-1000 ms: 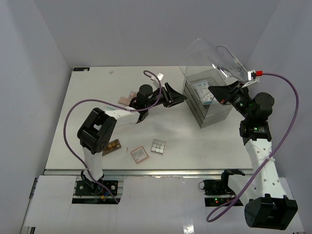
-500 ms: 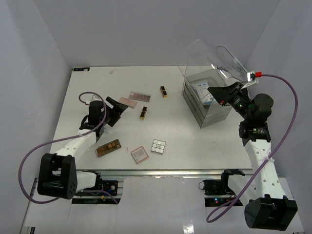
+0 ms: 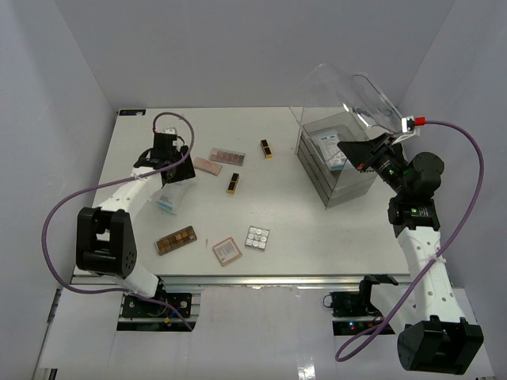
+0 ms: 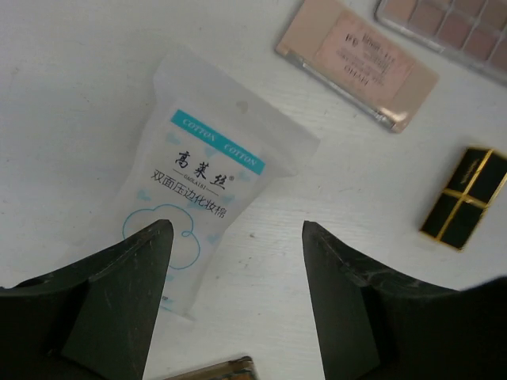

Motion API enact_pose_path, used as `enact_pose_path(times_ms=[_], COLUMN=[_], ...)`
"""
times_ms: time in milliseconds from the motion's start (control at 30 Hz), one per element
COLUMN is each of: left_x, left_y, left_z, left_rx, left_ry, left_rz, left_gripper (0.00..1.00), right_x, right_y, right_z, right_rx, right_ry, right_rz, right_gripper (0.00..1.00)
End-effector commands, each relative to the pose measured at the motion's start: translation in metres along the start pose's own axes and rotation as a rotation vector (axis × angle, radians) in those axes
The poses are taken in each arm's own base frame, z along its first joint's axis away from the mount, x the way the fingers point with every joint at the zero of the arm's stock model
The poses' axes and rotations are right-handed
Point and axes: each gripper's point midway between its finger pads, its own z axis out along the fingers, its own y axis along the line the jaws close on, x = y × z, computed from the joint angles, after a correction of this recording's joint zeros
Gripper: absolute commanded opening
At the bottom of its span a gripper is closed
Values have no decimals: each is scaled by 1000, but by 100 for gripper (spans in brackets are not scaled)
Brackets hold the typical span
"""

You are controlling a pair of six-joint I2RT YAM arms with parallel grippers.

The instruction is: Organize the makeup

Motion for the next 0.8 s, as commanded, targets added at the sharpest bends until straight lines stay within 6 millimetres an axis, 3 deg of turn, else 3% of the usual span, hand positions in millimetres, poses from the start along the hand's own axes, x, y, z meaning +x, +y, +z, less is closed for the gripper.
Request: enact_pose_path(times_ms=[0, 67, 167, 367, 600, 667, 733, 767], left_x=[22, 30, 36, 34, 29, 38, 42, 43], left_y=[9, 22, 25, 43, 44, 45, 46, 46], left_z=[-5, 1, 5, 15, 20, 27, 30, 30], left_rx=[-151, -249, -264, -398, -423, -421, -422, -415], left_ry=[87, 121, 133, 133, 112, 144, 162, 164], left_rz=[386, 450, 471, 483, 492, 505, 506, 504], left_gripper=[77, 78, 77, 64, 62, 53, 37, 34], right_x=[-21, -21, -20, -19, -18, -19, -19, -19], right_y=[23, 24, 22, 22, 22, 23, 24, 24], right_z=[-3, -3, -3, -3, -3, -3, -4, -4], right_rx=[-74, -75, -73, -77, -76, -78, -80, -80], right_ry=[-70, -69, -71, -66, -65, -67, -66, -66], right_rz=[-59, -61, -58, -54, -49, -49, -52, -52], right_gripper=[12, 12, 12, 12, 12, 12, 12, 12])
